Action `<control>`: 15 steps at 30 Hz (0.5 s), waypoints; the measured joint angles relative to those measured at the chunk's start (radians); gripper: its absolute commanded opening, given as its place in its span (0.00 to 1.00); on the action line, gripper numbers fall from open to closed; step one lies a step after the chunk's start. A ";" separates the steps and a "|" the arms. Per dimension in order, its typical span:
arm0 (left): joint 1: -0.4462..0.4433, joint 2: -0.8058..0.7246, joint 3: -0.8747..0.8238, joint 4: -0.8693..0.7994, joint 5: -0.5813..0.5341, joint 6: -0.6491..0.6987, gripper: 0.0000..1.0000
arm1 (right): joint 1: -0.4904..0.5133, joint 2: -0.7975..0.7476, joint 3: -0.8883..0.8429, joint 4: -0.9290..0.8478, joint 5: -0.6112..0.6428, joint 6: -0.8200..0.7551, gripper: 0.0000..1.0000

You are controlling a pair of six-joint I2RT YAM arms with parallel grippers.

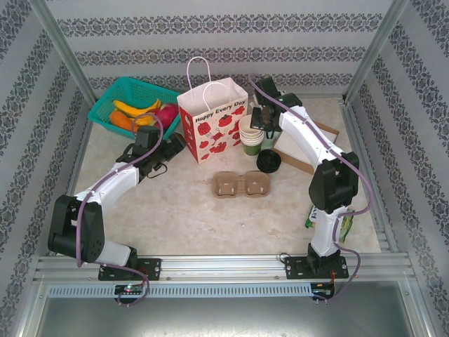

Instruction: Pack the takeout coffee

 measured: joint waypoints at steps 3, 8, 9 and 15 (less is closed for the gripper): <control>0.000 -0.002 0.017 -0.012 0.000 0.021 1.00 | -0.002 0.000 0.000 0.003 -0.031 -0.007 0.00; 0.000 -0.024 0.031 -0.019 0.001 0.042 1.00 | -0.009 -0.016 -0.001 0.019 -0.095 -0.009 0.00; 0.000 -0.028 0.031 -0.019 0.004 0.045 1.00 | -0.013 -0.023 -0.002 0.024 -0.103 -0.009 0.00; 0.000 -0.034 0.032 -0.020 0.019 0.049 1.00 | -0.031 -0.070 -0.030 0.046 -0.118 -0.010 0.00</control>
